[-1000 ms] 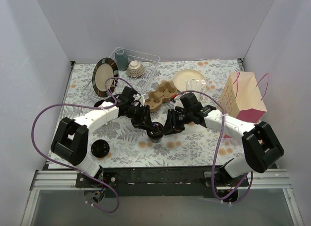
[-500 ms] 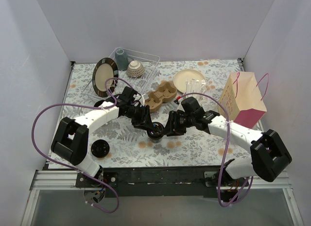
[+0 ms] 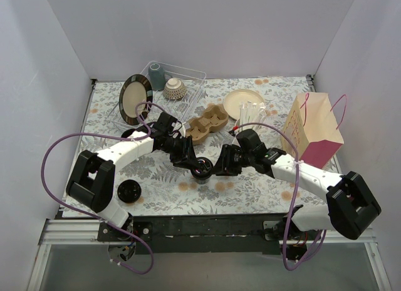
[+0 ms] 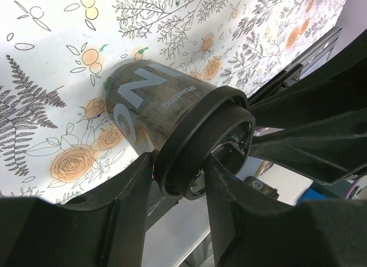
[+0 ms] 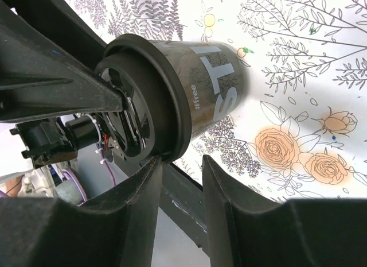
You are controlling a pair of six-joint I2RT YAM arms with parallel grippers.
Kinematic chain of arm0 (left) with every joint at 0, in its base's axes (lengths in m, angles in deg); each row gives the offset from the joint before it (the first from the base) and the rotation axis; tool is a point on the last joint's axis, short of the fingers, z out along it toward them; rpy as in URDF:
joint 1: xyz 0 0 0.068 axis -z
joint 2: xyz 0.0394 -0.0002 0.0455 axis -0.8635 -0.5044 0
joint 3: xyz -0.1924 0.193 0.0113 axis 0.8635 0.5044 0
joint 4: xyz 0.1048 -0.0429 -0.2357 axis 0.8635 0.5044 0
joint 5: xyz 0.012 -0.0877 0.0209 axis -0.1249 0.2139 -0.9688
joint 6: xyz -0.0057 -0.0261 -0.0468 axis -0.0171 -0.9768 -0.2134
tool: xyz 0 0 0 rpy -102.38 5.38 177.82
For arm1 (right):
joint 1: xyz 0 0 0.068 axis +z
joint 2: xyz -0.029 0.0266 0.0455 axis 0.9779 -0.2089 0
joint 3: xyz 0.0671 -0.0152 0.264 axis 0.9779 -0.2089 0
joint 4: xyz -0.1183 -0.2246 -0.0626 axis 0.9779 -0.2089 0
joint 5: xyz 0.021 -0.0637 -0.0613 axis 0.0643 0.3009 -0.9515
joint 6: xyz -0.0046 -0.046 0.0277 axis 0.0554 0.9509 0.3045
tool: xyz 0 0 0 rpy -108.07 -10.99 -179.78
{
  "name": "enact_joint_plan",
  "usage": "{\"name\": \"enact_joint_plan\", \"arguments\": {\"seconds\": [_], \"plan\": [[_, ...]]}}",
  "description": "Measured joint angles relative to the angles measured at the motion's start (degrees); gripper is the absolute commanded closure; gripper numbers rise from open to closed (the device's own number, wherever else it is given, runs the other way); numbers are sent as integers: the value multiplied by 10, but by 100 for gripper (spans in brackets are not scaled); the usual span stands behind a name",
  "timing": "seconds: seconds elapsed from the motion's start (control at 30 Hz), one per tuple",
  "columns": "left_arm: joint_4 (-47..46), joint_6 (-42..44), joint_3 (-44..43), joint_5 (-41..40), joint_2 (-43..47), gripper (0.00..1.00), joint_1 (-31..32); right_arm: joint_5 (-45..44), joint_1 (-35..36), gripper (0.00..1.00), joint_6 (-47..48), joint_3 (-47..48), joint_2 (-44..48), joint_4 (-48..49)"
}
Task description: Pack the takeout coffee
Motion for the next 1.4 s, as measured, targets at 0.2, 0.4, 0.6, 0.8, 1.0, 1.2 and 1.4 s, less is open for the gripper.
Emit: {"name": "enact_joint_plan", "arguments": {"seconds": [0.2, 0.4, 0.6, 0.8, 1.0, 1.2, 1.4], "plan": [[-4, -10, 4, 6, 0, 67, -1, -2, 0, 63, -5, -7, -2, 8], [-9, -15, 8, 11, -1, 67, -2, -1, 1, 72, -12, -9, -5, 16], [-17, -20, 12, 26, -7, 67, -5, -2, 1, 76, -20, -28, 2, 40], [-22, -21, 15, 40, -13, 68, -9, -6, 1, 79, -30, -51, 7, 68], [-23, -21, 16, 55, -20, 68, -14, -3, 1, 82, -30, -55, 2, 80], [-23, -19, 16, 59, -23, 69, -16, 4, 0, 79, -33, -71, 0, 104], [-23, -21, 14, 61, -23, 68, -16, -3, 0, 59, 1, -57, -2, 95]]}}
